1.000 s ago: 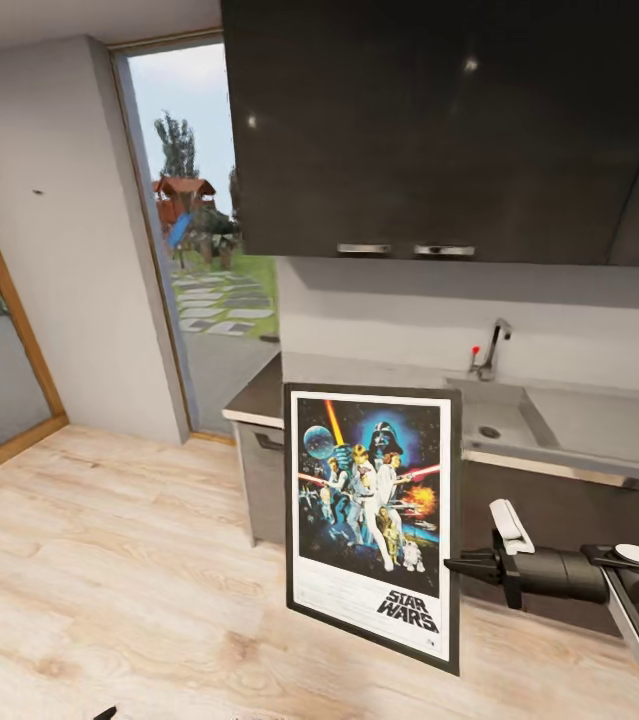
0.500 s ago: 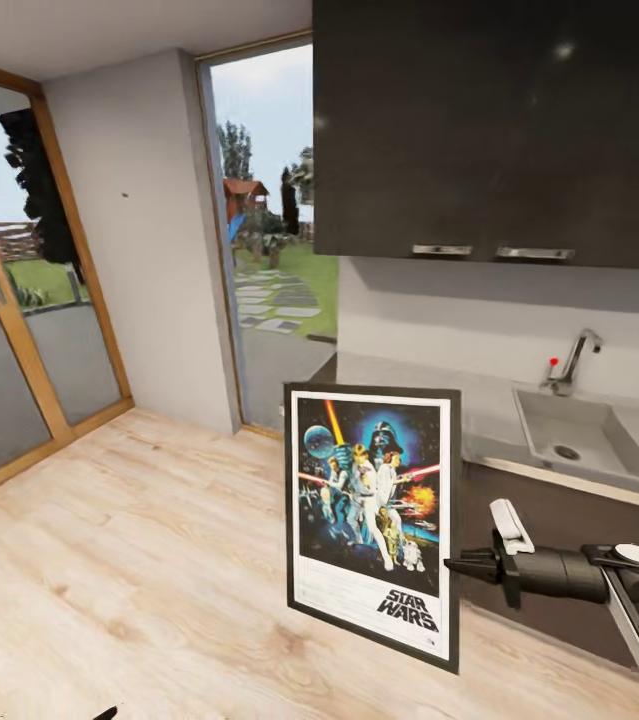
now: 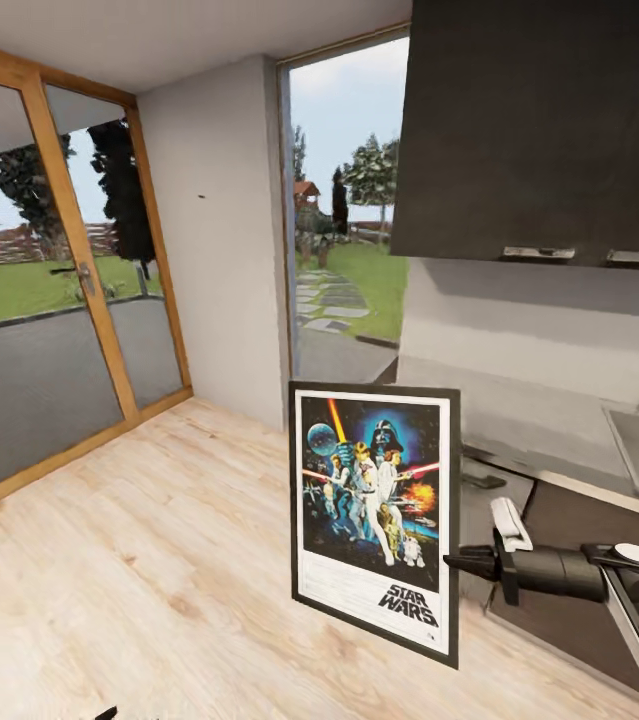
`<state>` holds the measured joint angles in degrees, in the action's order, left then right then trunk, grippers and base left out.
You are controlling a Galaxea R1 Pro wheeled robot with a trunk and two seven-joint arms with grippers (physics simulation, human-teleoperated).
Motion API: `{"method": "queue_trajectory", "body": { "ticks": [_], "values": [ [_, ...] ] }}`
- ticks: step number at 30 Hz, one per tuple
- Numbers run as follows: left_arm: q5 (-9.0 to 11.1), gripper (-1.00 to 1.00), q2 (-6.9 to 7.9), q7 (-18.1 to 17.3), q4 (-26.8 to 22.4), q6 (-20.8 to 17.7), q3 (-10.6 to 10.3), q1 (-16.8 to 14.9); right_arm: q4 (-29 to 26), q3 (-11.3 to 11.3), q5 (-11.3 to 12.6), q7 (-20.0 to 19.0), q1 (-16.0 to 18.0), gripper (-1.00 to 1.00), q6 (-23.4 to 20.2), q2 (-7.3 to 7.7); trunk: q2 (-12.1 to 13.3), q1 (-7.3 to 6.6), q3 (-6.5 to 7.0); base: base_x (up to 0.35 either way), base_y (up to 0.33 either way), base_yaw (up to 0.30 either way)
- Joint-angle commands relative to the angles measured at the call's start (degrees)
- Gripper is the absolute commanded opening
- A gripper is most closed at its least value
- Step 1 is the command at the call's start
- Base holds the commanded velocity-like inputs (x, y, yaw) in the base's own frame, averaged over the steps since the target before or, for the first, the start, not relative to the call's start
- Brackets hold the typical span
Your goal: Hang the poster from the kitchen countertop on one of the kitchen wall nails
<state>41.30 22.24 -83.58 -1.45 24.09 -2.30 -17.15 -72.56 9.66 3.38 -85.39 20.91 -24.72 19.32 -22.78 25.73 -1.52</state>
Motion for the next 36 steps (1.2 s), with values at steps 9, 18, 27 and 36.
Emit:
{"method": "queue_trajectory", "body": {
  "ticks": [9,18,27,36],
  "values": [
    [0.3,1.00,0.00,-0.1,0.0,0.3,-0.3,-0.1,0.0,0.0,0.1,-0.2,0.0,-1.00,-0.8,-0.05,-0.1,0.05,-0.14,0.149,0.304,0.132],
    [0.3,1.00,0.00,-0.1,0.0,0.3,-0.3,-0.1,0.1,0.0,0.1,-0.2,0.0,-1.00,-0.8,-0.07,-0.1,0.05,-0.14,0.153,0.318,0.004],
    [0.3,1.00,0.00,-0.1,0.0,0.3,-0.3,-0.1,0.1,0.0,0.1,-0.2,0.0,-1.00,-0.8,-0.07,-0.1,0.05,-0.14,0.160,0.318,0.000],
    [0.3,1.00,0.00,-0.1,0.0,0.3,-0.3,-0.1,0.1,0.0,0.1,-0.2,0.0,-1.00,-0.8,-0.07,-0.1,0.05,-0.14,0.167,0.318,0.000]
  ]
}}
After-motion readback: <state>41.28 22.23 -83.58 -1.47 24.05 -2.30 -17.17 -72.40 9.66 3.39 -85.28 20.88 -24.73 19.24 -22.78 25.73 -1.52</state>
